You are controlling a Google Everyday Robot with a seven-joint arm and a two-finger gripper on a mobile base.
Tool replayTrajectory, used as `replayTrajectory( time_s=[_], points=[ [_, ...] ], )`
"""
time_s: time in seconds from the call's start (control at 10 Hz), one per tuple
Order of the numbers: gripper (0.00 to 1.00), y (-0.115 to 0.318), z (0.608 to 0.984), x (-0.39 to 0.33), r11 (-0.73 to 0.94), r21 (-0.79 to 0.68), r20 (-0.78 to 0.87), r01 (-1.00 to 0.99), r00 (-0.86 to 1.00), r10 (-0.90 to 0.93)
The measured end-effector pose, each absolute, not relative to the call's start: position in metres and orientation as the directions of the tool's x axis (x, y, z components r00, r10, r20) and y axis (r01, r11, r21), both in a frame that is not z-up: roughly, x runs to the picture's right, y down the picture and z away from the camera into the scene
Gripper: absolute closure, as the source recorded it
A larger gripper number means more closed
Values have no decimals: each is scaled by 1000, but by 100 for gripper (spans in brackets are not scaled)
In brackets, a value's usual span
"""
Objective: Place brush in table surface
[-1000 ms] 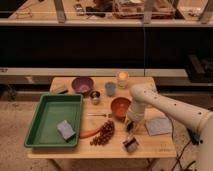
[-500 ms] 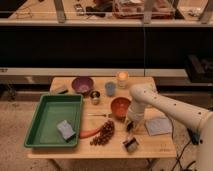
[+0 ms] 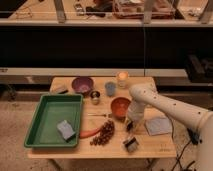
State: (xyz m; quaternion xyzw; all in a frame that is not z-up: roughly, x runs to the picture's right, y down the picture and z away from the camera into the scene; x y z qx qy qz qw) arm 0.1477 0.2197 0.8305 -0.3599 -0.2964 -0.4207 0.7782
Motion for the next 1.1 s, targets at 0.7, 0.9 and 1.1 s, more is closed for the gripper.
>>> replayTrajectory(
  time_s=[0.7, 0.9, 1.1],
  points=[
    [30, 220, 830, 149, 389, -312, 763, 867, 473, -440],
    [30, 220, 830, 149, 389, -312, 763, 867, 473, -441],
    [30, 220, 830, 149, 389, -312, 763, 867, 473, -440]
  ],
)
